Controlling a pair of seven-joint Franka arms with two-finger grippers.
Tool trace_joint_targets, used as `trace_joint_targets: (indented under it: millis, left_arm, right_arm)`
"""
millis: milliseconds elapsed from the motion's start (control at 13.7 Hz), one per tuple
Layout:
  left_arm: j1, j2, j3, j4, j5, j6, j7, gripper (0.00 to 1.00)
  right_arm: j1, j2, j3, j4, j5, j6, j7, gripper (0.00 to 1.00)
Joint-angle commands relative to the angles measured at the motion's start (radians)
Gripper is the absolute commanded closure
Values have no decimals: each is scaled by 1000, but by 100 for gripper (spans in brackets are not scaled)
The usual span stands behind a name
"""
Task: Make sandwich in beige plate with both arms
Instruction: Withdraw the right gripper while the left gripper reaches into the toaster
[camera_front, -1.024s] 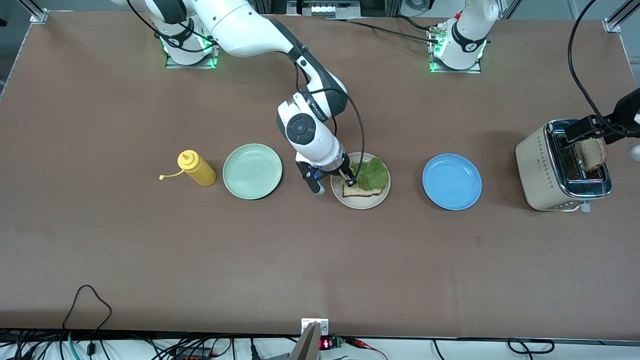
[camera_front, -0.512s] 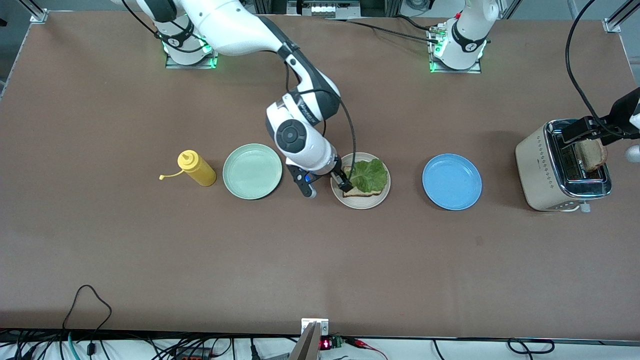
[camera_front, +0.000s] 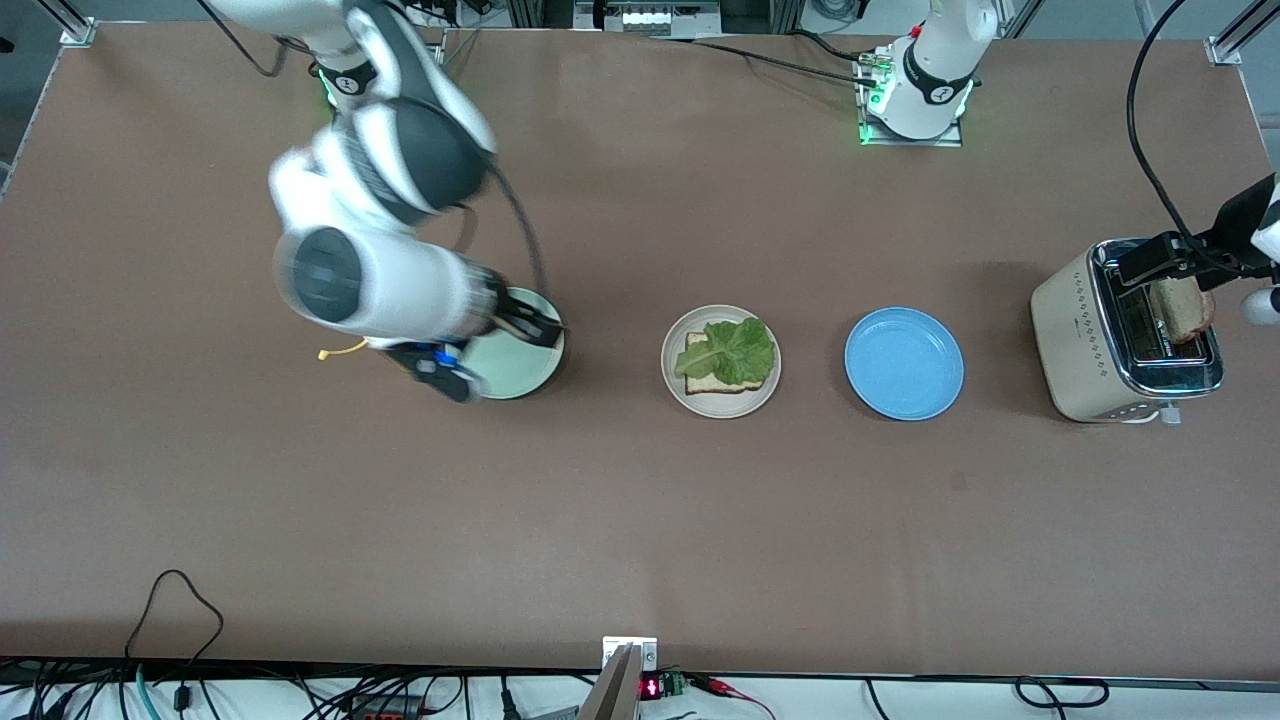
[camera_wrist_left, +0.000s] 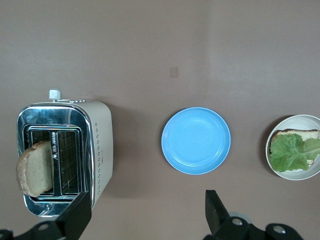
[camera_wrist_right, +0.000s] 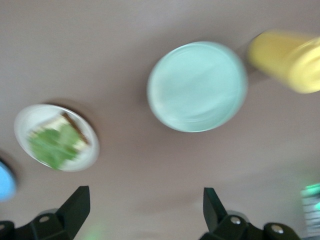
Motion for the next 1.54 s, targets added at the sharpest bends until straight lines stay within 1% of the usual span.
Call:
trace_joint_targets:
  millis: [0, 73, 292, 439, 512, 585, 658, 804, 950, 1024, 1243, 1462]
  left_arm:
    - [1, 30, 0, 28, 2, -29, 20, 0]
    - [4, 39, -1, 28, 2, -28, 20, 0]
    - [7, 66, 0, 29, 14, -28, 17, 0]
    - [17, 76, 16, 28, 23, -28, 17, 0]
    - [40, 98, 16, 34, 42, -22, 18, 0]
    - [72, 125, 16, 52, 66, -22, 20, 0]
    - [103, 150, 16, 60, 66, -22, 20, 0]
    - [160, 184, 16, 62, 69, -22, 21, 0]
    - [209, 217, 16, 62, 71, -23, 23, 0]
    - [240, 236, 16, 62, 71, -23, 27, 0]
    - [330, 300, 16, 62, 69, -19, 128, 0]
    - [355, 329, 17, 56, 72, -23, 139, 0]
  right_arm:
    - [-56, -84, 6, -34, -105, -121, -270, 0]
    - [-87, -124, 6, -40, -161, -135, -394, 0]
    - [-179, -164, -12, -37, -242, -161, -753, 0]
    - [-234, -166, -32, -33, -273, -176, -897, 0]
    - [-253, -166, -50, -28, -290, -175, -950, 0]
    - [-260, -166, -70, -17, -293, -176, -956, 0]
    - [-259, -166, -83, -5, -293, -175, -958, 0]
    - [-262, -166, -89, -5, -293, -164, -970, 0]
    - [-270, -164, -90, 7, -295, -88, -985, 0]
    - [-273, -162, -98, 7, -295, -77, -986, 0]
    - [-306, -152, -100, 1, -296, -77, -987, 0]
    - [-314, -156, -100, -5, -302, -78, -987, 0]
